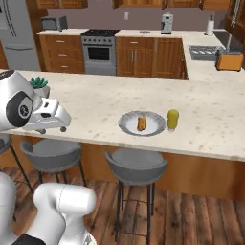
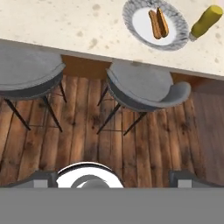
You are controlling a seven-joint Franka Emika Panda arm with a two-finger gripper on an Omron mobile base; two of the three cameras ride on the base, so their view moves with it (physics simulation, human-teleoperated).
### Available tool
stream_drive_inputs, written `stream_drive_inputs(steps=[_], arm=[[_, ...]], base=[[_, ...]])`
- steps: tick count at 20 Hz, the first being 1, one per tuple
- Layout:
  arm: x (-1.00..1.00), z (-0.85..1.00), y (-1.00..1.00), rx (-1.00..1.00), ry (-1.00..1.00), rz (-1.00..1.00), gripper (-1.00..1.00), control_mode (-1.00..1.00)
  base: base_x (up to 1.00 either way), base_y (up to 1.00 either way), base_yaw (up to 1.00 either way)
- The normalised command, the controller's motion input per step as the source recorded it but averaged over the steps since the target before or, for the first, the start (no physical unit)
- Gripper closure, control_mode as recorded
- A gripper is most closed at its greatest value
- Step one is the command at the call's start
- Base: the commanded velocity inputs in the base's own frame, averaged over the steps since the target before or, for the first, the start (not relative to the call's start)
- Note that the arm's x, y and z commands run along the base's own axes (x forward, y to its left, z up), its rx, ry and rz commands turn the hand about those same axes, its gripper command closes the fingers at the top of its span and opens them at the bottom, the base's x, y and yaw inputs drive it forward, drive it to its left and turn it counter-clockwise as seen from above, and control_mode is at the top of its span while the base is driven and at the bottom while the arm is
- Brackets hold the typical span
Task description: Move the hot dog bun to the plate on the dining table and place the condiment next to that plate. Then navigate to the fridge and take the sausage and place it on the plate as well.
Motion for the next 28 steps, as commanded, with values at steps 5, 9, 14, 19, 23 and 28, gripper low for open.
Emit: stream_drive_inputs(steps=[5,9,14,19,23,28], arm=[[0.0,0.0,0.0,0.0,0.0,0.0,-1.0,1.0],[0.0,0.0,0.0,0.0,0.0,0.0,-1.0,1.0],[0.0,0.0,0.0,0.0,0.0,0.0,-1.0,1.0],[0.0,0.0,0.0,0.0,0.0,0.0,-1.0,1.0],[0.0,0.0,0.0,0.0,0.0,0.0,-1.0,1.0],[0.0,0.0,0.0,0.0,0.0,0.0,-1.0,1.0]], base=[[-0.1,1.0,0.05],[-0.07,1.0,0.03],[-0.24,1.0,0.05],[-0.33,1.0,0.07],[-0.33,1.0,0.07],[-0.32,1.0,0.07]])
